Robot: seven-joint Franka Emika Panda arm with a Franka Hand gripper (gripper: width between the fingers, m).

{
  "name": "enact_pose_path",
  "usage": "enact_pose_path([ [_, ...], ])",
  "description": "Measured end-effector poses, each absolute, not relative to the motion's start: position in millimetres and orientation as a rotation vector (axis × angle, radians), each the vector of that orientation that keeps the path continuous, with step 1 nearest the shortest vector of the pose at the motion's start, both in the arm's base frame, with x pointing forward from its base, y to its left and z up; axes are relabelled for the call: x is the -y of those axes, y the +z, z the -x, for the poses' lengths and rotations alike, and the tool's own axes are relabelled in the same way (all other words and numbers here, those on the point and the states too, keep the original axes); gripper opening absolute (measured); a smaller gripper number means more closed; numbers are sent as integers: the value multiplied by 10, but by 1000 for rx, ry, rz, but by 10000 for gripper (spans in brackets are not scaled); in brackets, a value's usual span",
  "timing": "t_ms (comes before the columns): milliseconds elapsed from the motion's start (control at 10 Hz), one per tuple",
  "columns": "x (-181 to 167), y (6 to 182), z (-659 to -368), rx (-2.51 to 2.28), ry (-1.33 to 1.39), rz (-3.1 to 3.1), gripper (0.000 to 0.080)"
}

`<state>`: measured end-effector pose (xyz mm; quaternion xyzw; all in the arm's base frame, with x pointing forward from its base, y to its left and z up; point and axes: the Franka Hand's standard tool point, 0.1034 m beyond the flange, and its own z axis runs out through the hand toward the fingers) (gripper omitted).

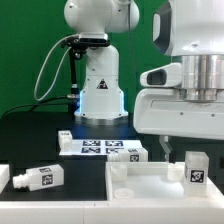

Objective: Assemble one leg

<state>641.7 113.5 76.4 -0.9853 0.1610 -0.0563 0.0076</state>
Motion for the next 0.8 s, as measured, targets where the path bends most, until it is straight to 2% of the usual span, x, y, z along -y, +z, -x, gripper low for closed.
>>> enact_pose_path([
  [100,-1132,760,-6415,-550,-174,3071,649],
  [300,-1130,757,-6413,-572,-173,3066,384],
  [400,-1129,756,-6412,-624,-173,3054,285],
  [800,-1110,752,-6403,-1319,-155,2810,285],
])
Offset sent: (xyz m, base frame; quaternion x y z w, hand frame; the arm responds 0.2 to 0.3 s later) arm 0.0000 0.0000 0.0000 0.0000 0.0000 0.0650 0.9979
